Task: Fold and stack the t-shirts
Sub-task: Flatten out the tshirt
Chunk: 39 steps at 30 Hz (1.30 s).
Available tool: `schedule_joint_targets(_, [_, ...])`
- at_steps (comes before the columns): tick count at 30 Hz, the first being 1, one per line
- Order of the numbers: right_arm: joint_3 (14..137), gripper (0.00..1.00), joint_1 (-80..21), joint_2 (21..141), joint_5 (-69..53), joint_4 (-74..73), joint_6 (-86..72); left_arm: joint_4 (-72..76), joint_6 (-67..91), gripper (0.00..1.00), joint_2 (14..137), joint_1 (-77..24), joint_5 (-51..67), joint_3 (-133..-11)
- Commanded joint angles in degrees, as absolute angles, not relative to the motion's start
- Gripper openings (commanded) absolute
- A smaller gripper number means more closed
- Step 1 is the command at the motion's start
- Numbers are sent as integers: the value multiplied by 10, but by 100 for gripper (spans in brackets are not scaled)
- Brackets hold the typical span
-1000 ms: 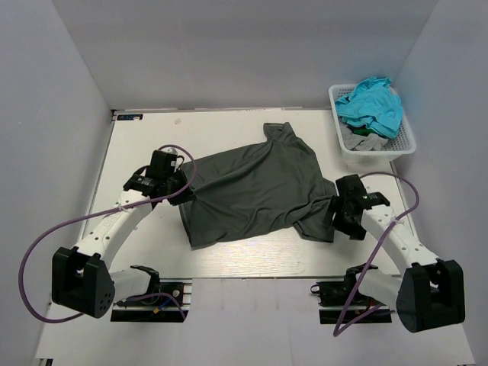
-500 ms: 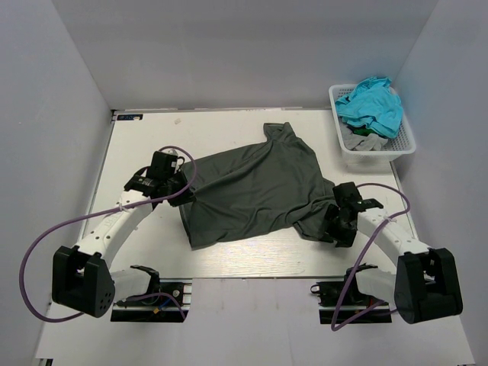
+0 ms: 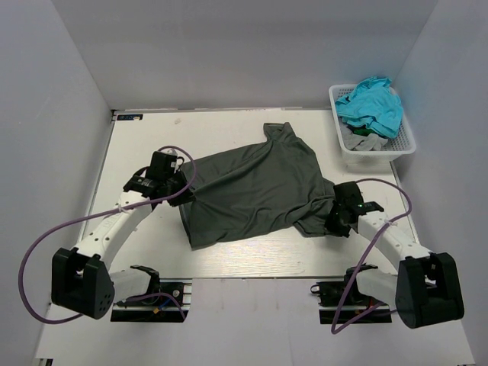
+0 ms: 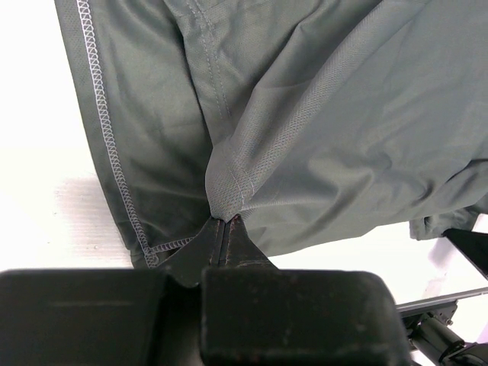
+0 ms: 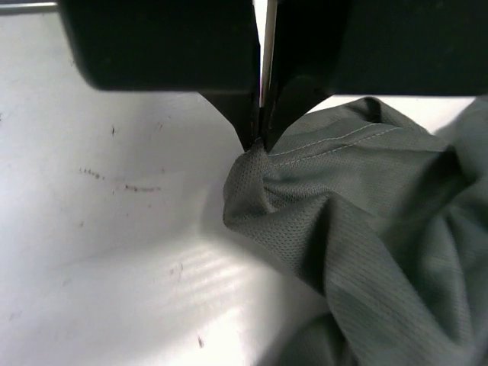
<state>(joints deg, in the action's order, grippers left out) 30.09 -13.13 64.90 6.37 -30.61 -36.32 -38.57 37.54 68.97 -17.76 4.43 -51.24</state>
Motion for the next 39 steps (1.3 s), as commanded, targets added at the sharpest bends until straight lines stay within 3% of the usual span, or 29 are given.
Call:
schedule_joint_targets(1, [318, 0, -131, 625, 86, -277, -347, -385, 378, 0, 668, -179, 37, -521])
schedule_joint_targets(9, [398, 0, -133, 533, 112, -278, -258, -399, 367, 0, 641, -179, 61, -569])
schedule_joint_targets(19, [592, 0, -131, 494, 203, -281, -242, -440, 357, 0, 609, -179, 55, -692])
schedule_joint_targets(32, [770, 0, -131, 469, 389, -256, -152, -548, 352, 0, 599, -174, -102, -904])
schedule_joint_targets(39, [829, 0, -127, 432, 388, -254, -141, -576, 357, 0, 586, -174, -126, -969])
